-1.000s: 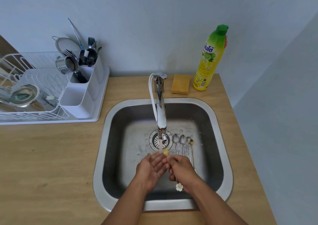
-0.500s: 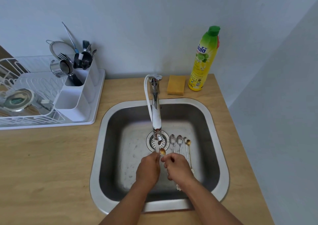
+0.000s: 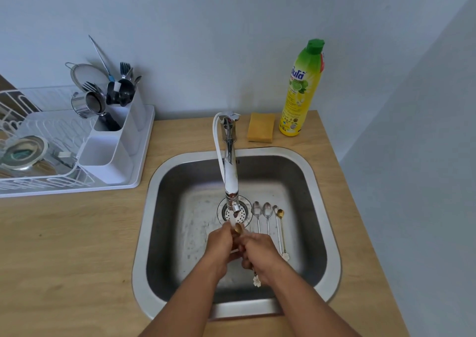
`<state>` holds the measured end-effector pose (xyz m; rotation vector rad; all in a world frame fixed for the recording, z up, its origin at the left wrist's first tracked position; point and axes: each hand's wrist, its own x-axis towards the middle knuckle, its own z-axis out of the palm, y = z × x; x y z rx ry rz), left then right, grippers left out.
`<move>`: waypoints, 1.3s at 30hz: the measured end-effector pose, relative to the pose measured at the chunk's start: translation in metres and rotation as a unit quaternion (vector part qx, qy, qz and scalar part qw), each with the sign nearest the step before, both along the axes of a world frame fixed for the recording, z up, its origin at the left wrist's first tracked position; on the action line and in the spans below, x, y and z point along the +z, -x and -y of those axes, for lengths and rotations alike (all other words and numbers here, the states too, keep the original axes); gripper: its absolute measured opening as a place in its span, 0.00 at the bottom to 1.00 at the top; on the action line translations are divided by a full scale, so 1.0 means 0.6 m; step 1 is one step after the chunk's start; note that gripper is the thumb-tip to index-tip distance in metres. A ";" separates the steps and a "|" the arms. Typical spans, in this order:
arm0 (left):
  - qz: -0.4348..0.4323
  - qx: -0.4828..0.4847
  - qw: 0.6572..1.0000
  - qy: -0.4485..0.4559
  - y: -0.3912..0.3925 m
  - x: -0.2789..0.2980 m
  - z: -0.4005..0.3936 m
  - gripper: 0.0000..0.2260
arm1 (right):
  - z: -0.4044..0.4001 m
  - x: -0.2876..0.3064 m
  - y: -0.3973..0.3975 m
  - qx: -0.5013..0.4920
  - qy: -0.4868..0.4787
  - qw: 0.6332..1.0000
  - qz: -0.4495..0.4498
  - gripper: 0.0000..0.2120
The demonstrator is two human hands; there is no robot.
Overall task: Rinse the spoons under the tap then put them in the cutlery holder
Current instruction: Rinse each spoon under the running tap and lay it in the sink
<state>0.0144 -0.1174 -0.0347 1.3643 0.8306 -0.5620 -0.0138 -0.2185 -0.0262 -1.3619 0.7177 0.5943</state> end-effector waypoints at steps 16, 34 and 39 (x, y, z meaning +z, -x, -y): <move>0.011 0.096 0.991 0.094 0.004 -0.024 -0.016 0.07 | -0.018 0.000 0.013 -0.018 -0.037 0.999 0.032 0.15; 0.007 0.166 0.977 0.132 0.015 -0.002 0.001 0.09 | -0.018 -0.010 0.021 0.052 0.132 0.983 0.114 0.13; -0.013 0.226 0.964 0.139 0.011 0.006 0.010 0.07 | -0.013 -0.001 0.025 0.079 0.137 0.982 0.105 0.14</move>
